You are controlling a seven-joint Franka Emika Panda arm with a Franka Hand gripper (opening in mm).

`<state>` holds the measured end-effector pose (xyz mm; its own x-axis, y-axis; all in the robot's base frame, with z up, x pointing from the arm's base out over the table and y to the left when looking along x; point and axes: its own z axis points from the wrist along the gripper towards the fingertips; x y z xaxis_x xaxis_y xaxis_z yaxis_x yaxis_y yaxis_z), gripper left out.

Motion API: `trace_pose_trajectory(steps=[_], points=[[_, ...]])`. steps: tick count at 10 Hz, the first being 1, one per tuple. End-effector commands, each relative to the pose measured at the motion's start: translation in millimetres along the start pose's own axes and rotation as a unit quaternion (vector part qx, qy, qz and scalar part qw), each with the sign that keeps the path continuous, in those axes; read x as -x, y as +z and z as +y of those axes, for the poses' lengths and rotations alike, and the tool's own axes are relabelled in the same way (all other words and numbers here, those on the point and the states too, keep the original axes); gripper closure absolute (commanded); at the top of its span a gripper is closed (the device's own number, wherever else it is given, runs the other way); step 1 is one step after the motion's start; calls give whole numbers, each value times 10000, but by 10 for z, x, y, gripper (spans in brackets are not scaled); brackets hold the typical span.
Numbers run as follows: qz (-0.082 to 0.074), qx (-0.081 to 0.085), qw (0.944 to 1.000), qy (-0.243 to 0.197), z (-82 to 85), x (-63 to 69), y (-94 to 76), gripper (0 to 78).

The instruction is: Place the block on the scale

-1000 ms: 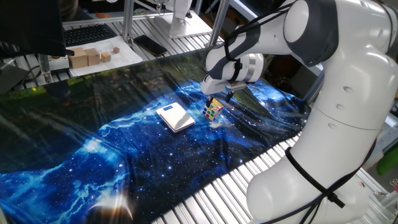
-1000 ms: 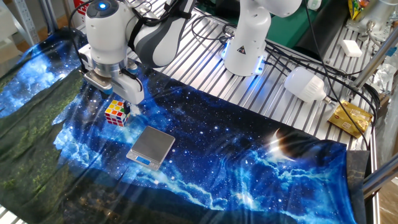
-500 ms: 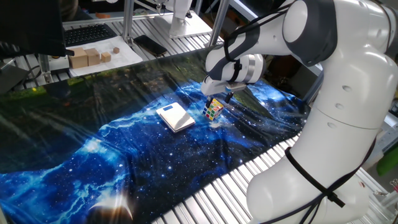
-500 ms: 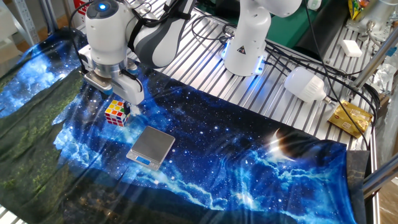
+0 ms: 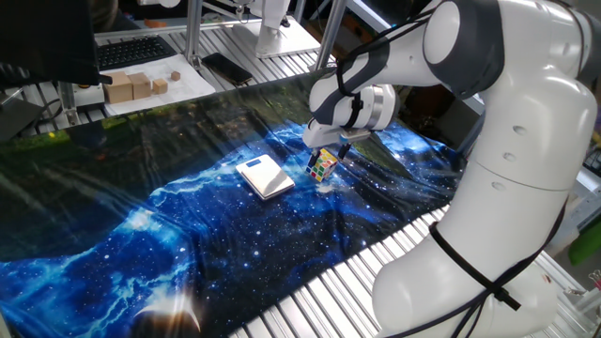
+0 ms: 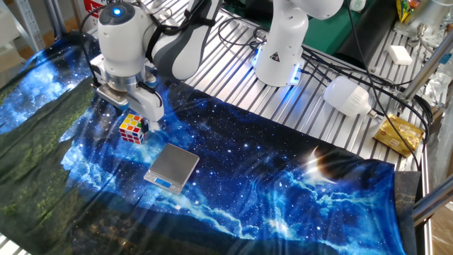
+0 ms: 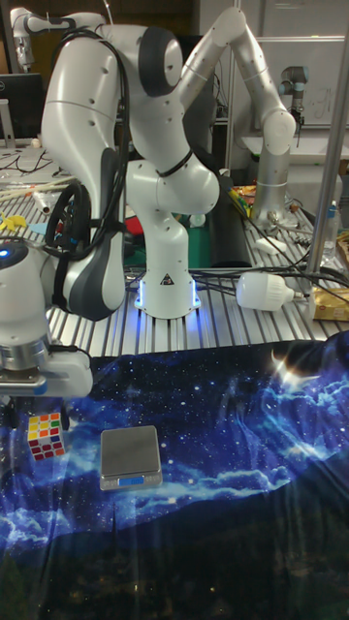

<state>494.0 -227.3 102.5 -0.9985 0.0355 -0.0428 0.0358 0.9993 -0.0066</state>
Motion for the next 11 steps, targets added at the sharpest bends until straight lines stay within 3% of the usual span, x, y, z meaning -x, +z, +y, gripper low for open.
trace_pose_trajectory(steps=[1, 4, 6, 7, 8, 11], points=[[-79, 44, 10000, -12, -20, 11, 82, 2], [-120, 42, 9999, -28, -15, 14, 125, 2], [-115, -89, 9999, -10, -12, 16, 123, 2], [-113, -80, 9999, -7, -12, 16, 123, 2], [-112, -75, 9999, -13, -11, 16, 123, 761], [-112, -75, 9999, -13, -11, 16, 123, 761]])
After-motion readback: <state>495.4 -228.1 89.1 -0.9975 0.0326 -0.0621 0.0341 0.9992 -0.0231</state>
